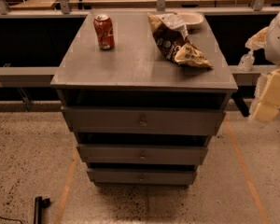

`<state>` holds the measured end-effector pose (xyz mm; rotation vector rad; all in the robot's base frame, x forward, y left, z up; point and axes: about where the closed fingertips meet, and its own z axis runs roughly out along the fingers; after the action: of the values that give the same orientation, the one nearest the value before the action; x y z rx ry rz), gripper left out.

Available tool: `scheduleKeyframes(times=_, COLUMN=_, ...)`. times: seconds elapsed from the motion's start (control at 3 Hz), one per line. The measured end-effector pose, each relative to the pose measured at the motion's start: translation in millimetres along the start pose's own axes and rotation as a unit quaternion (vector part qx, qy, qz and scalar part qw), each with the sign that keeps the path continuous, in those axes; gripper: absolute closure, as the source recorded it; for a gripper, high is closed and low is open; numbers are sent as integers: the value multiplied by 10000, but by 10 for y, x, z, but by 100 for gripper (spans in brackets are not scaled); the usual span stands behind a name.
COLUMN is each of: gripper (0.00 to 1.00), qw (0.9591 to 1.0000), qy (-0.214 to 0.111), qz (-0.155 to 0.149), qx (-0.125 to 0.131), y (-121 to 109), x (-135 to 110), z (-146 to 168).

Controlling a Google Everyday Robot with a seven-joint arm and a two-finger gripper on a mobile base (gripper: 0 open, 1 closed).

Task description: Move brown chip bag near coke can

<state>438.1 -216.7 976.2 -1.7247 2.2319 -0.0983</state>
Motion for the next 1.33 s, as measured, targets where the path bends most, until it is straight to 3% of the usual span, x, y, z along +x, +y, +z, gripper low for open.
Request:
scheduleKeyframes(times=0.33, gripper=0, qw=10000, qy=-1, qz=0, qx=1, y=0, x=0, z=0)
scheduleKeyframes(times=0.67, gripper=0, qw=9991, qy=-279, qz=245, qx=178, y=-163, x=0, z=137)
scheduleKeyframes(times=1.0, gripper=0, qw=9922, qy=-915, qz=746, qx=396, y=-462, x=-56, z=437)
scheduleKeyframes(times=1.33, gripper=0, qw=9791, qy=-1443, qz=1230, qx=730, y=-845, x=-213, z=722)
